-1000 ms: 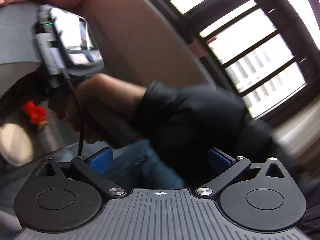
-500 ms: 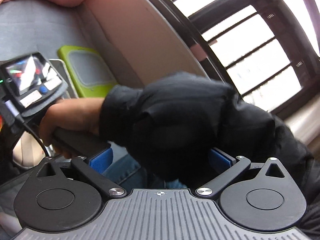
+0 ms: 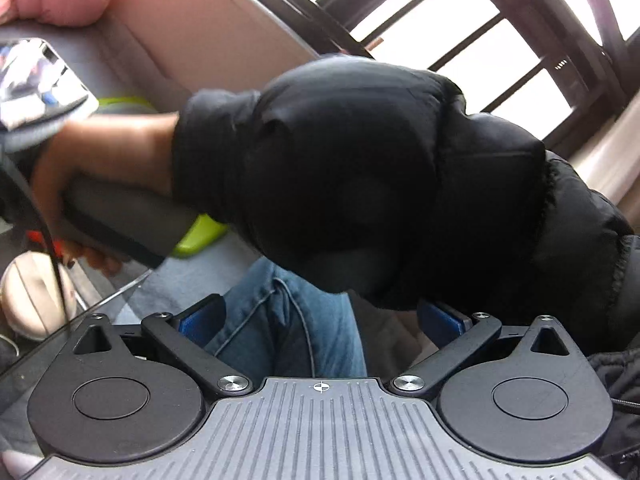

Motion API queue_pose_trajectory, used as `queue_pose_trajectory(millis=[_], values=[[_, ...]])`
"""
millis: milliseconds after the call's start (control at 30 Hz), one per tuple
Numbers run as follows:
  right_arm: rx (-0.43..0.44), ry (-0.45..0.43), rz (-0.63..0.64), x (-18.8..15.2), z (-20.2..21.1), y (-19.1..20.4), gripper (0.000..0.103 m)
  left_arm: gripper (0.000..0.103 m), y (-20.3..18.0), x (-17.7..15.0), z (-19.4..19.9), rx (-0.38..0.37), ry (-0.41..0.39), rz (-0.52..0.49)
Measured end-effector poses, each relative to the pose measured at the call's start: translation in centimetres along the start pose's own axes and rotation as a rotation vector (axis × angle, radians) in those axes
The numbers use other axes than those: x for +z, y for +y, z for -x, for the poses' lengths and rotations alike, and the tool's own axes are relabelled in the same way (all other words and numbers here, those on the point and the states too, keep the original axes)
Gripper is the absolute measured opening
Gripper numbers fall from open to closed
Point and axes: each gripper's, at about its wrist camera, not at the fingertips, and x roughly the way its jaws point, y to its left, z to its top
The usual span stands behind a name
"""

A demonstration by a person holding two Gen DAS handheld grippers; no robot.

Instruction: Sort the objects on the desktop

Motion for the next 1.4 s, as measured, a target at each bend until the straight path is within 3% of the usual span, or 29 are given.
queue_pose_trajectory(millis=[67,100,200,367,433,467,667,733,933,1000,1033,1167,1267,1400], values=[[0.163,0.033,-0.007,0.2,0.3,0.0,0.084,0.103,0.1,0.2,-0.3,-0.007,-0.007,0.011],[0.179,0.046,0.016,0.2,-0.1,0.5,0.084,0.103,0.3,0.3,-0.2,-0.008,-0.013,0.023],[0.158,0.071,0.113,0.2,-1.6,2.6,0.084,0.103,1.0,0.3,0.0,-0.002,-0.026,0.053],[0.163,0.206,0.181,-0.3,-5.7,4.5,0.085,0.103,1.2,0.4,-0.2,0.000,-0.018,0.051],[0.163,0.204,0.156,-0.4,-6.4,4.4,0.083,0.103,1.3,0.3,-0.4,0.001,-0.010,0.052],[0.193,0.197,0.133,-0.5,-6.4,4.2,0.075,0.103,1.4,0.3,-0.4,-0.003,-0.009,0.053],[0.368,0.183,-0.228,-0.5,-5.6,0.0,0.072,0.103,1.6,0.2,-0.3,-0.018,-0.009,0.054],[0.379,0.201,-0.250,-0.8,-5.4,-0.7,0.074,0.103,1.6,0.2,-0.3,-0.012,-0.008,0.051],[0.338,0.122,-0.101,-0.6,-0.8,-0.7,0.092,0.103,1.1,-0.2,1.4,0.065,-0.040,0.001],[0.319,0.061,-0.063,-0.2,1.3,-0.8,0.096,0.103,0.8,-0.6,2.3,0.210,-0.061,-0.040],[0.277,0.014,-0.034,-0.1,2.2,-0.7,0.096,0.103,0.8,-0.9,2.6,0.293,-0.070,-0.059],[0.036,-0.169,0.156,0.8,5.2,0.7,0.098,0.103,2.1,-1.0,3.4,0.340,-0.083,-0.021],[-0.108,-0.173,0.358,2.8,4.8,2.8,0.098,0.103,3.2,-1.1,4.0,0.368,-0.091,0.010],[-0.183,-0.167,0.493,2.9,1.2,5.1,0.095,0.103,3.8,-1.2,4.3,0.373,-0.086,0.019]])
